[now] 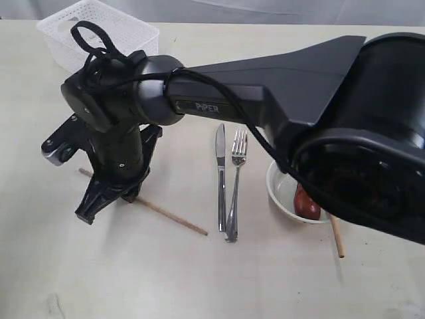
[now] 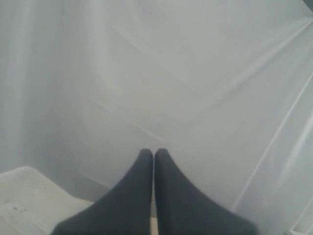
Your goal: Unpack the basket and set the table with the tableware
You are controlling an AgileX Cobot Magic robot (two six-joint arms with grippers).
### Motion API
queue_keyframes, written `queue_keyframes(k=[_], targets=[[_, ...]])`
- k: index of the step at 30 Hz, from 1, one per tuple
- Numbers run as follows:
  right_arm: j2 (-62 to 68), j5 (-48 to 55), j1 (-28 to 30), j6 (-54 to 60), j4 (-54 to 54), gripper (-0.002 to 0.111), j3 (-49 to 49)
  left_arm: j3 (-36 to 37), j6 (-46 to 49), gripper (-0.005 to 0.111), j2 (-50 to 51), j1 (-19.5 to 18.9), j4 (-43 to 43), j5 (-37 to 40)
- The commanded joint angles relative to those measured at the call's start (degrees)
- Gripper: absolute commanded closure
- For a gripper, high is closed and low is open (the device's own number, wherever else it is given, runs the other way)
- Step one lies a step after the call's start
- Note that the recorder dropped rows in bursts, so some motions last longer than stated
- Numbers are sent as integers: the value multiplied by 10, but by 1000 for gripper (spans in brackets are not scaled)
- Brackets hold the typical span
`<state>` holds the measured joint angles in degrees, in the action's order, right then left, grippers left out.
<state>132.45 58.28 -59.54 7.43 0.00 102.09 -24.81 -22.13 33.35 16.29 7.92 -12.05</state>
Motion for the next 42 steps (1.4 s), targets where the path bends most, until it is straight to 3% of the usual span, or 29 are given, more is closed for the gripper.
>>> queue_keyframes(k=[1, 10, 14, 17, 22, 27, 30, 34, 36, 39, 42], targets=[[3, 28, -11, 146, -26, 109, -1, 2, -11, 106, -2, -2, 5, 34], [-8, 5, -86, 188, -192, 109, -1, 2, -4, 106, -50, -2, 3, 42], [-8, -25, -80, 23, -201, 109, -1, 2, 4, 106, -57, -2, 3, 55], [-8, 8, -58, -113, -201, 109, -1, 2, 4, 106, -57, -2, 3, 71], [-16, 52, -5, -290, -130, 109, -1, 2, 4, 106, -57, -2, 3, 89], [-28, -29, 58, -288, 107, 108, -1, 2, 4, 106, -57, -2, 3, 117], [-28, -34, 81, -325, 153, 108, -2, 2, 4, 106, -57, -2, 3, 126], [-29, -65, 78, -470, 112, 108, -2, 2, 4, 106, -57, -2, 3, 128], [-29, -100, 57, -649, 6, 108, -2, 2, 4, 106, -57, -2, 3, 142], [-29, -98, 33, -800, -118, 108, -2, 2, 4, 106, -57, -2, 3, 150], [-28, -99, 28, -906, -127, 108, -2, 2, 4, 106, -57, -2, 3, 150]])
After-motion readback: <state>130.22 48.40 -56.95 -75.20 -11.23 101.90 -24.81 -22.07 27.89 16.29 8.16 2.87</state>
